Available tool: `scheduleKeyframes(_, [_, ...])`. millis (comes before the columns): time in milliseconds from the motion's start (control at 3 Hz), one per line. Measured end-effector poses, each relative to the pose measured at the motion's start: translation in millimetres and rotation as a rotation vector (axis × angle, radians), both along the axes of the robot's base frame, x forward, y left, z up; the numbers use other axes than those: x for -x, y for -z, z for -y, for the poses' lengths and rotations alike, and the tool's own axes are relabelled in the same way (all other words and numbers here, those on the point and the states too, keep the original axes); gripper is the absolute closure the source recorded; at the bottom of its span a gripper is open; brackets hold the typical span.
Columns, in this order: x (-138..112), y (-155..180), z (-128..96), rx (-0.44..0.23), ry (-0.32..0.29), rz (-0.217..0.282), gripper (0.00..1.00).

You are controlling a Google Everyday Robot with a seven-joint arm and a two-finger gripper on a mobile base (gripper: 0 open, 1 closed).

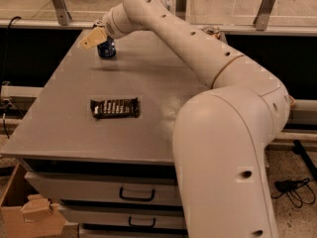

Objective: Knock pepsi can over

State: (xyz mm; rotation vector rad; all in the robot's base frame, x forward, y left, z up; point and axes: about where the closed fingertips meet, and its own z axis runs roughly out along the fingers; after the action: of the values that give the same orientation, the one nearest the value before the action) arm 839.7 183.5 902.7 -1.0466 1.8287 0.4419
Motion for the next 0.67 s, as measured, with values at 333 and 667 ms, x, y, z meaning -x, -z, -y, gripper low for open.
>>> scheduleKeyframes(333, [-0.4,5.4,-1.5,-0.032,-0.020,-0.015,0.18])
scheduleKeyframes(667, [9.4,-5.8,-4.7,-0.060,-0.078,0.001,0.41])
